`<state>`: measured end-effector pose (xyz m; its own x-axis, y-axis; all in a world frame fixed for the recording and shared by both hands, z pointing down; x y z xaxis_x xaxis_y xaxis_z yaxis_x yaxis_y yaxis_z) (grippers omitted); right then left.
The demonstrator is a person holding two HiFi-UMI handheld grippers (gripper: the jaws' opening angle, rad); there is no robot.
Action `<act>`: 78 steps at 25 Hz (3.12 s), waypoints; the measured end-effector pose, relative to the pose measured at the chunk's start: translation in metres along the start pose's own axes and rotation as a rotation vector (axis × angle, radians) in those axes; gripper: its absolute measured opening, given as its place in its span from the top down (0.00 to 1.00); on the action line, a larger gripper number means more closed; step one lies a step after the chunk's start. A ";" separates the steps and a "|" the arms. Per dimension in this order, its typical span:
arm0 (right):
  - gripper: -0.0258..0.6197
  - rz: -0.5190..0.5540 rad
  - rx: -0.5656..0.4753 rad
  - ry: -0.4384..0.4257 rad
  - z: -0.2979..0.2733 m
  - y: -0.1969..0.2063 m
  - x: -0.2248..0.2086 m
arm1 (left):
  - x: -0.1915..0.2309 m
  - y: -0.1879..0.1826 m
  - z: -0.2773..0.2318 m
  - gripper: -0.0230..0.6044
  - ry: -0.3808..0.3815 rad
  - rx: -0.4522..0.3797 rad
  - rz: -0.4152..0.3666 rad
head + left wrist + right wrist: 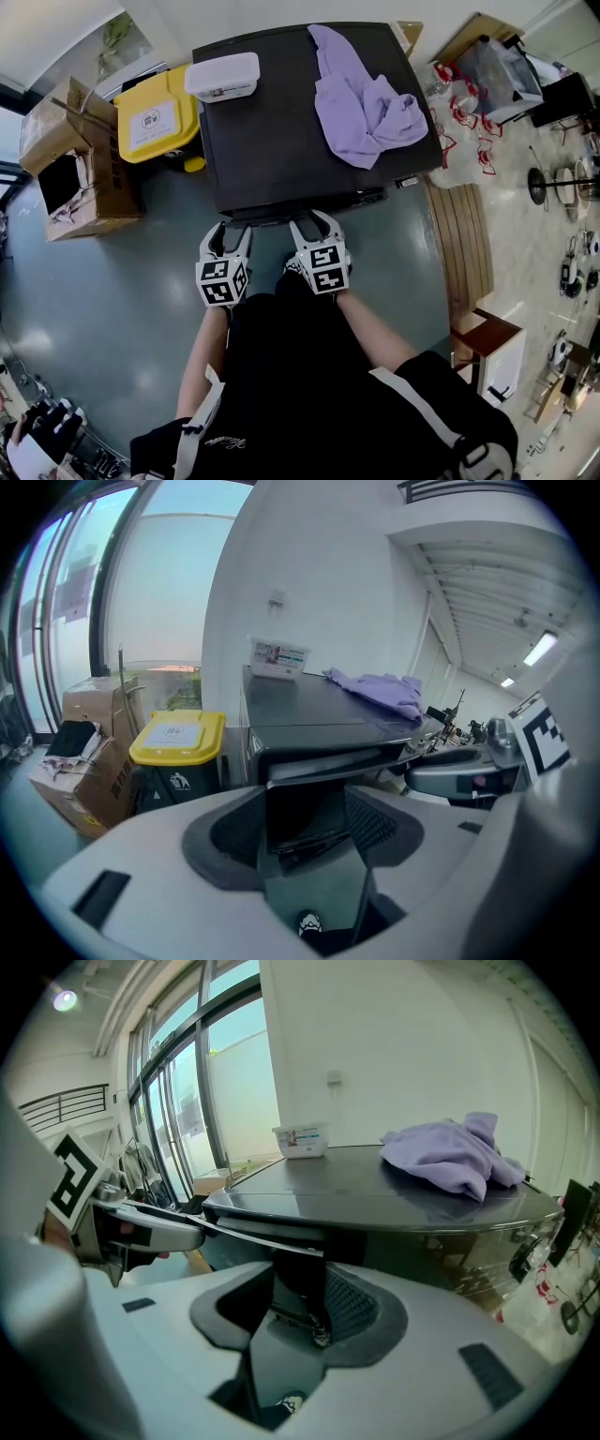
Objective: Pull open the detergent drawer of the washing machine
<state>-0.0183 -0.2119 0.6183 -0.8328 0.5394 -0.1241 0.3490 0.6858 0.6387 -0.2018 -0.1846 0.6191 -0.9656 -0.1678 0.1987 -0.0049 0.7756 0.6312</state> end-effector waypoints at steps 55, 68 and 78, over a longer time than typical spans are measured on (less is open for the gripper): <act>0.67 0.098 0.063 -0.104 -0.011 0.023 -0.001 | -0.001 0.028 -0.016 0.55 0.046 0.067 -0.042; 0.67 0.084 0.058 -0.088 -0.005 0.031 0.002 | -0.005 0.035 -0.010 0.55 0.046 0.059 -0.045; 0.67 0.073 0.073 -0.078 0.002 0.039 0.006 | -0.010 0.041 -0.003 0.55 0.052 0.072 -0.043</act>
<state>-0.0087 -0.1811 0.6407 -0.7695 0.6232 -0.1398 0.4399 0.6758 0.5915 -0.1916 -0.1523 0.6452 -0.9494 -0.2317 0.2121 -0.0665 0.8081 0.5852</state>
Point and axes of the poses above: the fingertips, and each gripper's own axes: z backward along the fingers, x to its left, y out of its underside, the point moved 5 cm from there along z, backward along the fingers, and after that the axes turned 12 degrees about x, right-handed, at the moved point
